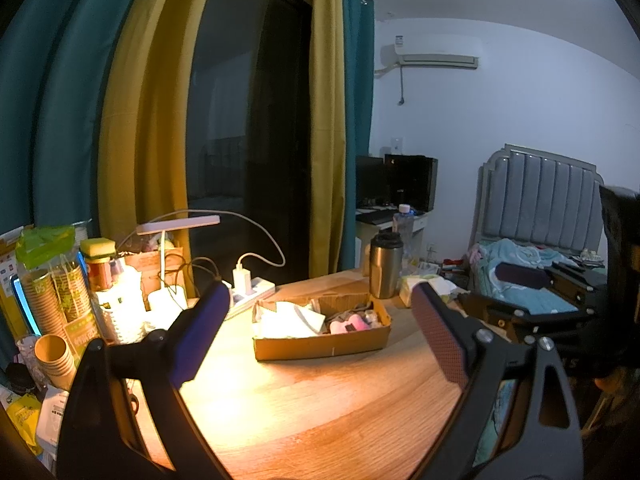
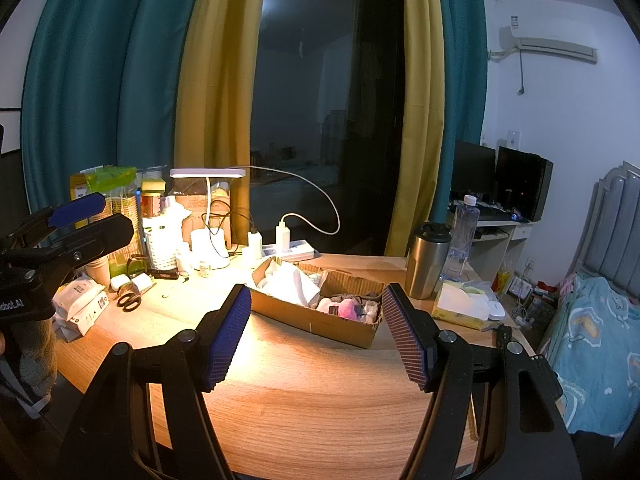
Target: Organize soft objects
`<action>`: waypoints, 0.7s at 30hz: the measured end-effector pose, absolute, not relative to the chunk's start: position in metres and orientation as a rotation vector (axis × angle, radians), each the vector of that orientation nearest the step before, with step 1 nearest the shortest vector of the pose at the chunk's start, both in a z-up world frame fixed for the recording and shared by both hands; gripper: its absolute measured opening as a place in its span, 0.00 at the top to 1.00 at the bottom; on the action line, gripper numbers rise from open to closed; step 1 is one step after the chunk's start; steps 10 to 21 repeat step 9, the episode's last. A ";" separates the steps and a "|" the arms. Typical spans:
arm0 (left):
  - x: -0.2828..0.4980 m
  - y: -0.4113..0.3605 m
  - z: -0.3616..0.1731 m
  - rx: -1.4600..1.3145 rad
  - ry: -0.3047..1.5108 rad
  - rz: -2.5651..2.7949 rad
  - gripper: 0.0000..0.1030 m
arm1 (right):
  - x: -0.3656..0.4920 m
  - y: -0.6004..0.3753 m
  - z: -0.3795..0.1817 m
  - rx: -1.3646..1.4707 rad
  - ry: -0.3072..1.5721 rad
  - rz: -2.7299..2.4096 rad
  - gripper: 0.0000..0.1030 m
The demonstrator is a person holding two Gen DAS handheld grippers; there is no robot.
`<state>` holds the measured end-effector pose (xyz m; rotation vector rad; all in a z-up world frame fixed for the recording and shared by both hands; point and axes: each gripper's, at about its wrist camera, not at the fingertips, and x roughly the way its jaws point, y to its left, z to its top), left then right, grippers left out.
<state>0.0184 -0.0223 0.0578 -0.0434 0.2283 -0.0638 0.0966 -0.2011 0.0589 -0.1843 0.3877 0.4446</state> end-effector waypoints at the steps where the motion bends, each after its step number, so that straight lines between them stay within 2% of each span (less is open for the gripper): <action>1: 0.018 -0.022 0.058 -0.044 0.228 -0.063 0.10 | 0.096 -0.201 0.059 -0.184 0.388 0.444 0.31; 21: 0.020 -0.024 0.054 -0.049 0.238 -0.064 0.10 | 0.097 -0.203 0.055 -0.182 0.391 0.445 0.31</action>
